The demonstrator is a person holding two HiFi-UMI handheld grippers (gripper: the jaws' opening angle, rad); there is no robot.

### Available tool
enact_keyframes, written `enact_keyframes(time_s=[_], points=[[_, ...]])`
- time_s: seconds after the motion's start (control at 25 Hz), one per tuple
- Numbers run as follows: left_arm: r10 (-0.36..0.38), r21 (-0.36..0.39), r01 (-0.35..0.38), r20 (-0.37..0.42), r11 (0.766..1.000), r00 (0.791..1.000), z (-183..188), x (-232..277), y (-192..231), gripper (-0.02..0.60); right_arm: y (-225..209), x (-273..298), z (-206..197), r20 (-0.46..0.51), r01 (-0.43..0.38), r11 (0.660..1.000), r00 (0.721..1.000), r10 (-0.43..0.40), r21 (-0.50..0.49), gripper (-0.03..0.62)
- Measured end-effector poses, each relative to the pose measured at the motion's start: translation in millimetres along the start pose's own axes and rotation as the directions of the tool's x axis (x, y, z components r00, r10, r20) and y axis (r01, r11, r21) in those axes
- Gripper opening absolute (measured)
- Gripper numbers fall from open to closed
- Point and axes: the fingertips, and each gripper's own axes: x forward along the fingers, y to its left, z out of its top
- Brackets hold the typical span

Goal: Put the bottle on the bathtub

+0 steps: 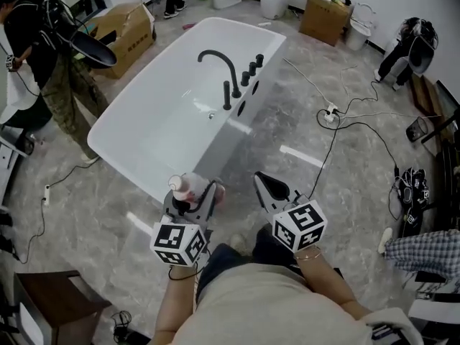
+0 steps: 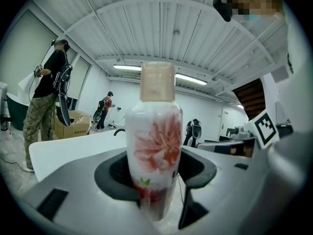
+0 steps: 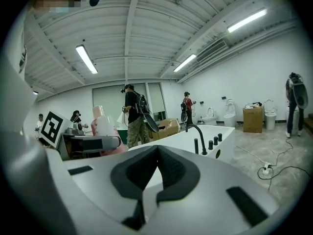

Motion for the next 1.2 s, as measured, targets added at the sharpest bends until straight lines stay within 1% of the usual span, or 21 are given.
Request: enact_keyframes(time_s=[0.2,0.32,0.44,0.64,0.76,1.0,1.2], points=[[0.022,-0.022,-0.023,-0.039,0.999,0.999,3.1,32.3,27.8,0.235,-16.8,35.0,9.7,-0.03,-0.009,1.0,1.0,0.009,-0.002,-0.003],[0.041,-0.033,-0.042,-0.048,0.999,0.998,2.7,42.6,43.4,0.235,-18.4,54.3,10.2,-0.039,-0.031,0.999,0.999,0.031,-0.007,-0.003],[0.059,-0.029,-0.06,-0.057,0.998,0.997,2.2,54.3,55.5,0.235,-26.0,72.7,11.0,-0.042,-0.049,0.999,0.998,0.049,-0.006,-0.003],[0.051,0.014,-0.05,-0.093,0.999,0.994,6.5,100.2,67.4,0.235,-63.7,111.5,21.2,-0.033,-0.074,0.997,0.997,0.075,0.009,-0.003],[0.061,0.033,-0.058,-0.11,0.998,0.992,10.6,132.5,80.9,0.235,-84.6,142.2,28.5,-0.034,-0.1,0.995,0.994,0.1,0.017,-0.003],[0.092,0.031,-0.088,-0.142,0.996,0.986,20.2,199.3,103.2,0.235,-132.9,198.7,47.4,-0.049,-0.158,0.987,0.986,0.159,0.038,-0.003],[0.149,0.015,-0.149,-0.145,0.989,0.978,21.9,250.4,117.3,0.235,-176.4,232.7,56.0,-0.063,-0.189,0.981,0.979,0.192,0.042,-0.003]])
